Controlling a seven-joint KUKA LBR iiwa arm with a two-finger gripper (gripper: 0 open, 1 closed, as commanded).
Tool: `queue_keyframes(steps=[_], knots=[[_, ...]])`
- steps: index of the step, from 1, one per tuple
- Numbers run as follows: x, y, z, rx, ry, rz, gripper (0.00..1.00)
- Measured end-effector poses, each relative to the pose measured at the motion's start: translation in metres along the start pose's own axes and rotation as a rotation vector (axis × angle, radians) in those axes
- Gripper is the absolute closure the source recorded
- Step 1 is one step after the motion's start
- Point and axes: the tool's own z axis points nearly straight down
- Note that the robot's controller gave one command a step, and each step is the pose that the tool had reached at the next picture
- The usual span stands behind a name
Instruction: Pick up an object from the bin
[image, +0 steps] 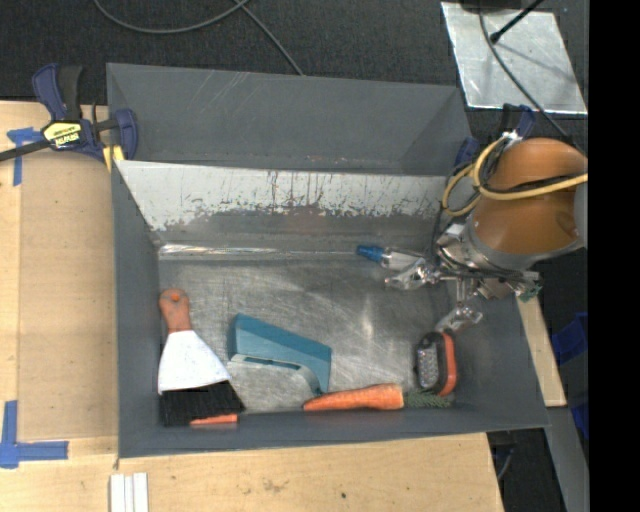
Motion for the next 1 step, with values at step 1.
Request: queue_keyframes(steps=[1], knots=[[0.0042, -0.0004, 0.0060, -0.004, 0.000, -0.027, 0.00]])
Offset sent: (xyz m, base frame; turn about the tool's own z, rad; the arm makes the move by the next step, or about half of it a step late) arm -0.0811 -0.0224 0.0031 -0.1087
